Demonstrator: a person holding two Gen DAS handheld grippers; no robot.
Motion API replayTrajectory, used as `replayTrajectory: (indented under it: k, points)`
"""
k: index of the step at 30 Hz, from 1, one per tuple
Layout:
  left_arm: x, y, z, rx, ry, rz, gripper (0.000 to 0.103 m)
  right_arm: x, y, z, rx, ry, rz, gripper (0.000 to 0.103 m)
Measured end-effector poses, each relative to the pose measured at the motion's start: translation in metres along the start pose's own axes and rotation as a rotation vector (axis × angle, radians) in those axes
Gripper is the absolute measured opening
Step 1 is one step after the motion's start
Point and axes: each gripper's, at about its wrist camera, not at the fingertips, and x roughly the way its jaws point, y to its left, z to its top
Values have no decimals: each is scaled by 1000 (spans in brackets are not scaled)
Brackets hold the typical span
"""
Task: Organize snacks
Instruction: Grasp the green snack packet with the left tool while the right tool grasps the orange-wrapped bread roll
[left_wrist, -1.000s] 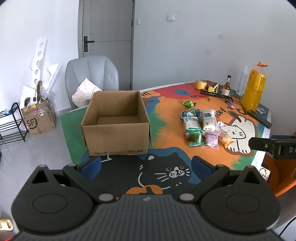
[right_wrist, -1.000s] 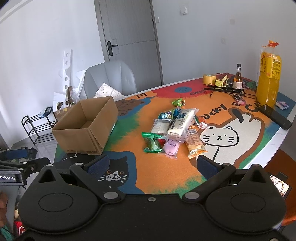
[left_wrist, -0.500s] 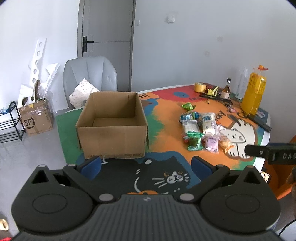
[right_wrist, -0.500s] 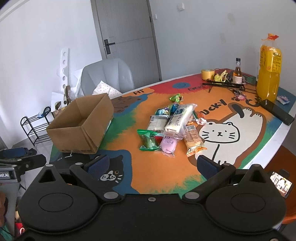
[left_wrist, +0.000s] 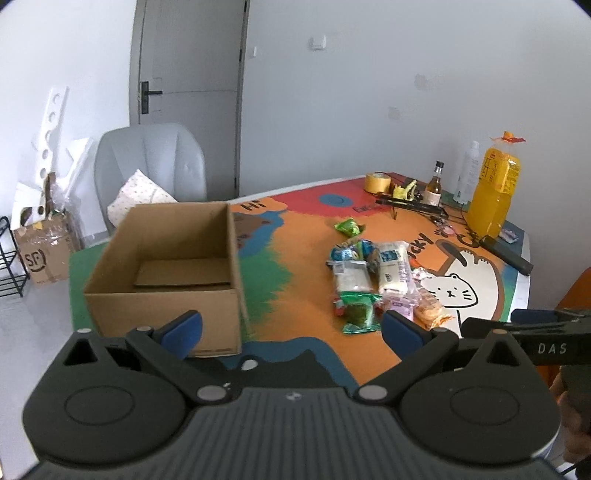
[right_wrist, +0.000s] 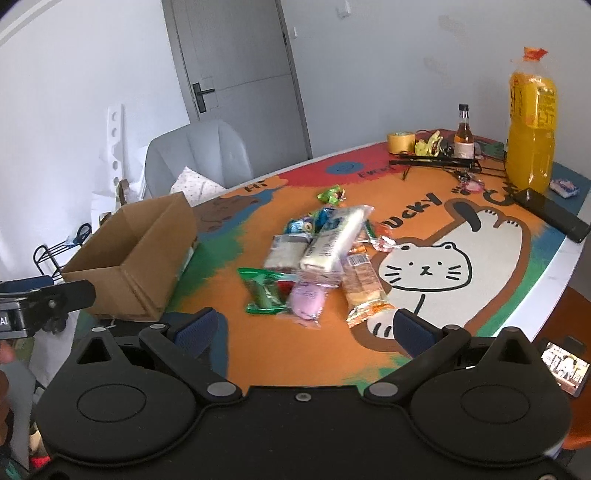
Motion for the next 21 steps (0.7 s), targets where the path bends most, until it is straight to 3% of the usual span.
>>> replayTrajectory:
  k: [6,13,21]
  points:
    - [30,-12,0,-5,24,-25,101,17,-14,-3,-23,-14,7,101]
    - [73,-27,4,-26,58,-51,96,45,-33,-4,-29,12,7,81]
    - [117,-39,5,-31,137,-78,78,75,-50,-1,-10,28,14,74]
